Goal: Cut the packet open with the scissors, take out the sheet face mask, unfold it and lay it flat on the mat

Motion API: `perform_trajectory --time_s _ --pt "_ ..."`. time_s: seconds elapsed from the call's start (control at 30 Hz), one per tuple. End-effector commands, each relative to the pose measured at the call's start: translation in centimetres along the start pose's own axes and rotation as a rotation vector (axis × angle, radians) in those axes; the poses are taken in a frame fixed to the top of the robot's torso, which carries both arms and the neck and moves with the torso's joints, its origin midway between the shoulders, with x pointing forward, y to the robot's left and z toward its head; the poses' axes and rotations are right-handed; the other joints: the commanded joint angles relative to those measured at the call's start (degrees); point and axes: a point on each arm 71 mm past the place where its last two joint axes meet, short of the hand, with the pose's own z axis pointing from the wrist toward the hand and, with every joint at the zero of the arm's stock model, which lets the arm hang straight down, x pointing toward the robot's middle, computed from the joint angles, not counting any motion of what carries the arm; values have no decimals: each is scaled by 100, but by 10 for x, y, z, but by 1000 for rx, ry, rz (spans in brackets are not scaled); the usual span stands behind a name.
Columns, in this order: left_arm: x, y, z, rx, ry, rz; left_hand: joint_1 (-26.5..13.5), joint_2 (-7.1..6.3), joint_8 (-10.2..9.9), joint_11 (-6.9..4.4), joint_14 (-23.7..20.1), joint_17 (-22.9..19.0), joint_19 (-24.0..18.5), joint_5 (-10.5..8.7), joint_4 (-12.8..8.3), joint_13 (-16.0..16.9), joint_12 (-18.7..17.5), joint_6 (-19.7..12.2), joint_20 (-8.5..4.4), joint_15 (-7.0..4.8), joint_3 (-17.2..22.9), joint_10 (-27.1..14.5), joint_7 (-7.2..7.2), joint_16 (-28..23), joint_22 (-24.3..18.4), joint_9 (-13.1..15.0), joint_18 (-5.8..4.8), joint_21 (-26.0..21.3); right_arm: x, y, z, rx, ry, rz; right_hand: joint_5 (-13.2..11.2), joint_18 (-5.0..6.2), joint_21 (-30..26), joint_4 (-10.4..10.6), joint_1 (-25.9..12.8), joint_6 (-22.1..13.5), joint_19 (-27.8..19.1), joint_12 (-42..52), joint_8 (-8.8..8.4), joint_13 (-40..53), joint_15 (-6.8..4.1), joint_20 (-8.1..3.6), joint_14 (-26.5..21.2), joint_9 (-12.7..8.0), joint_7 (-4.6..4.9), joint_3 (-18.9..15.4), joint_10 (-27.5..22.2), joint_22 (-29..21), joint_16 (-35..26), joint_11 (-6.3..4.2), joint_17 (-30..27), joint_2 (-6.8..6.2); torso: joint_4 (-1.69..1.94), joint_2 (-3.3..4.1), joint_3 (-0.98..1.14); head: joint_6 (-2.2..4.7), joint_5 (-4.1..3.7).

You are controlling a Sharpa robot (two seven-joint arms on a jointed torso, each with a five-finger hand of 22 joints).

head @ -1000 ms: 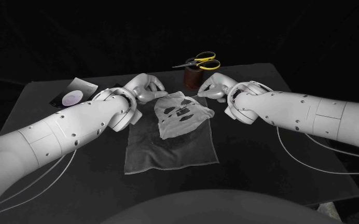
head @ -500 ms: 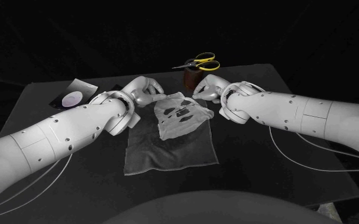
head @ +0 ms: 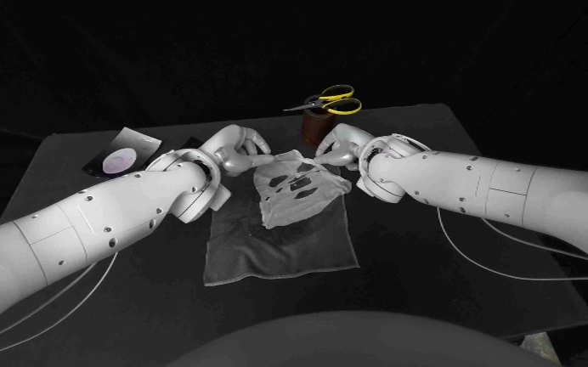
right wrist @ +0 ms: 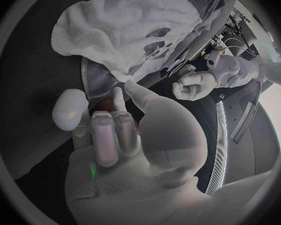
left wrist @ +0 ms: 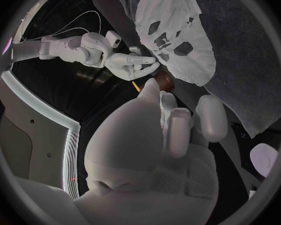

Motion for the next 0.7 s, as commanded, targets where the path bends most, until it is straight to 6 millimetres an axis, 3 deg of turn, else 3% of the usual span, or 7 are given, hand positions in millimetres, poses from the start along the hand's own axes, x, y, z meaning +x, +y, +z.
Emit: perform_trajectory --time_s 0.03,0.7 --pt "2 -3 0 15 12 -9 42 6 -26 -11 96 382 9 -16 -7 -6 12 27 32 27 43 27 6 10 4 -5 53 26 3 1 1 -2 22 -20 -25 85 -36 -2 30 -49 -13 19 -23 1509 37 28 599 -10 -2 -38 608 651 20 31 1504 -15 -5 -4 2 -9 7" --pt "2 -4 -1 15 16 -11 50 -6 -46 -9 100 388 15 -16 -6 8 20 40 34 29 82 41 10 13 11 -36 51 35 11 6 4 -13 40 -28 -25 89 -45 -35 132 -12 -18 19 33 1509 46 41 599 3 -12 -39 608 649 20 29 1504 32 -3 -9 -6 -23 24"
